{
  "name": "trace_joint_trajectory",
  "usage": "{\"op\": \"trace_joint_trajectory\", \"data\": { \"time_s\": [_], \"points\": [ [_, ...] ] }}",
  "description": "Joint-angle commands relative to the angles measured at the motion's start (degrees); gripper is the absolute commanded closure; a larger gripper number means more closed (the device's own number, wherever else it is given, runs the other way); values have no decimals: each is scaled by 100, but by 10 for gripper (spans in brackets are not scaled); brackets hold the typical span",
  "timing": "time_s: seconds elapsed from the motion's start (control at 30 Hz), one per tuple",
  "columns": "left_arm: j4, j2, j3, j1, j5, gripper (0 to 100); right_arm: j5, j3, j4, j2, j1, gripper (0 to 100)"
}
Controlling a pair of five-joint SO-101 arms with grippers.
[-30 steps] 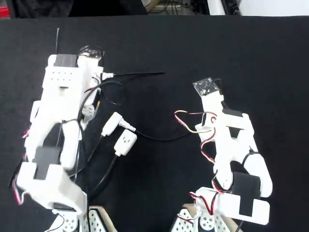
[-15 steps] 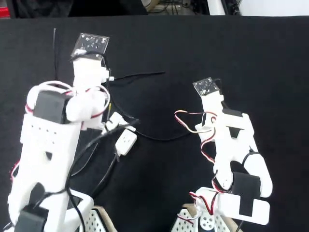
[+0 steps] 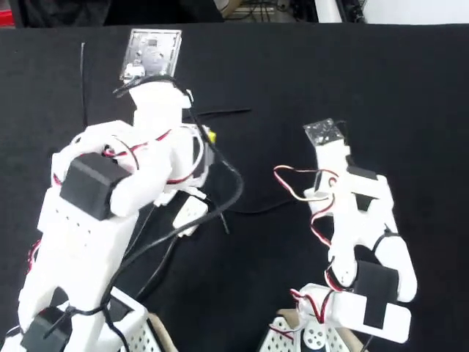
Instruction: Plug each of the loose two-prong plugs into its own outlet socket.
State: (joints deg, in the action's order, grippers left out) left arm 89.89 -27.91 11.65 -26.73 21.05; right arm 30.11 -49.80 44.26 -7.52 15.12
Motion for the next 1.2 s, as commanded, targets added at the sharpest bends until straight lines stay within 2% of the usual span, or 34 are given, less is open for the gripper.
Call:
{"op": "trace_joint_trajectory", "data": {
  "time_s": [0.0, 0.1, 0.2, 0.33, 0.47, 0.57, 0.67, 0.73, 0.87, 1.03, 1.17],
  "points": [
    [-246, 88, 40, -295, 246, 925, 0, 295, -26, -4, 360, 981],
    [-396, 97, -541, -391, 88, 923, 0, 356, -26, -4, 536, 980],
    [-132, -123, -725, -180, -448, 923, 53, 347, -35, 31, 475, 980],
    [554, -932, -567, 910, -958, 924, 519, 418, -26, 13, 229, 980],
    [721, -1785, -1191, 2510, -1574, 924, 1187, 673, 167, 57, -589, 979],
    [202, -2101, -2440, 3530, -2136, 924, 1257, 989, 431, 57, -1477, 959],
    [-703, -2163, -3960, 4242, -2620, 927, 1257, 1437, 800, 57, -2365, 877],
    [-1345, -2207, -4945, 4497, -2769, 927, 1257, 1648, 941, 57, -2910, 841],
    [-2523, -2215, -6369, 4725, -3007, 927, 1240, 1692, 826, 259, -3877, 849],
    [-3455, -2215, -7486, 4673, -3349, 927, 923, 1754, 123, 884, -4097, 850],
    [-3719, -2215, -7864, 4725, -3719, 927, 844, 2176, 114, 1420, -4167, 850]
  ]
}}
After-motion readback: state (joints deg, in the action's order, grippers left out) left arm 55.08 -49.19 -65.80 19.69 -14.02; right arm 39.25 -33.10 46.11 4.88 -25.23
